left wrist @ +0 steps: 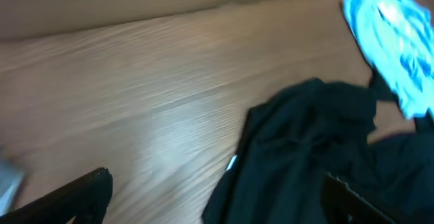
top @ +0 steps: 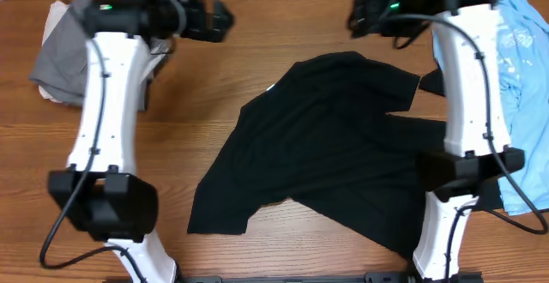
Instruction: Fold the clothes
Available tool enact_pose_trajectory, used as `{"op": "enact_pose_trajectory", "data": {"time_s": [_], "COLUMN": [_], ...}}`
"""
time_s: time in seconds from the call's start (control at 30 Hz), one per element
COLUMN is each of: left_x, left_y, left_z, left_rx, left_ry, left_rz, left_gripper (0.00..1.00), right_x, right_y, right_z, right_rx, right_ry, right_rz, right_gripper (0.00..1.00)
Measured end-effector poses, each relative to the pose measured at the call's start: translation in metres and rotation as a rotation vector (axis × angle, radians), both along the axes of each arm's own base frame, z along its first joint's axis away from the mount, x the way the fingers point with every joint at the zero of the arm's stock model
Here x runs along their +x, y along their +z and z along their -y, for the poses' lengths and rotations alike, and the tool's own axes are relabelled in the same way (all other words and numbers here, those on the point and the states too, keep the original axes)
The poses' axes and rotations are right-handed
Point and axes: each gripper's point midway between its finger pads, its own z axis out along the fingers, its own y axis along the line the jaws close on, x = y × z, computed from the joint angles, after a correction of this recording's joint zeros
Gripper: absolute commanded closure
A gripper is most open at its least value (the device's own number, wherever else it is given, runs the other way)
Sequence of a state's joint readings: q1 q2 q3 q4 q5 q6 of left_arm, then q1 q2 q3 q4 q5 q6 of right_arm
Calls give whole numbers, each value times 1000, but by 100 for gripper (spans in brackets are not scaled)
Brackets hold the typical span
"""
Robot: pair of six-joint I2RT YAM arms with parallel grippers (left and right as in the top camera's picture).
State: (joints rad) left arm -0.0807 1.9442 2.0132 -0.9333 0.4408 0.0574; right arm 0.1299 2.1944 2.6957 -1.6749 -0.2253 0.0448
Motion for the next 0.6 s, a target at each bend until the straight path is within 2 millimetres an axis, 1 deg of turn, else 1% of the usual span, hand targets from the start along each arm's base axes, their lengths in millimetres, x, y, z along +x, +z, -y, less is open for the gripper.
{"op": "enact_pose_trajectory", "data": {"time_s": [0.03, 0.07, 0.1, 0.13, 0.17, 0.2, 0.23, 0.27, 0.33, 0.4, 0.47, 0.5, 0.53, 0.6], "left_x": [2, 4, 4, 6, 9, 10, 10, 12, 12, 12, 12, 11, 10, 10], "left_y": [-6, -17, -24, -38, -53, -70, -85, -105, -141, -175, -192, -202, -208, -216], "left_z": [20, 46, 54, 76, 91, 103, 112, 124, 139, 148, 149, 150, 149, 149], "left_rx": [15, 34, 40, 57, 72, 86, 100, 113, 137, 158, 169, 176, 181, 185], "left_ry": [-43, -101, -118, -160, -186, -206, -220, -238, -258, -271, -273, -275, -274, -275], "left_rz": [11, 15, 10, 9, 4, -16, -31, -49, -89, -129, -154, -167, -178, -191], "left_gripper": [0, 0, 0, 0, 0, 0, 0, 0, 0, 0, 0, 1, 3, 9], "right_x": [4, 7, 7, 10, 11, 12, 11, 11, 11, 10, 10, 10, 10, 11], "right_y": [0, 0, 0, 0, -1, -3, -5, -8, -14, -21, -31, -39, -47, -56], "right_z": [18, 36, 42, 58, 67, 80, 86, 95, 100, 99, 96, 95, 94, 94], "right_rx": [6, 9, 9, 13, 14, 14, 14, 14, 13, 11, 10, 12, 12, 11], "right_ry": [-43, -81, -95, -128, -148, -175, -189, -209, -216, -209, -200, -192, -189, -186], "right_rz": [-1, -2, -3, -2, -3, -10, -16, -28, -42, -65, -88, -108, -125, -141], "right_gripper": [30, 30, 30, 30, 29, 29, 30, 29, 30, 30, 30, 30, 31, 34]}}
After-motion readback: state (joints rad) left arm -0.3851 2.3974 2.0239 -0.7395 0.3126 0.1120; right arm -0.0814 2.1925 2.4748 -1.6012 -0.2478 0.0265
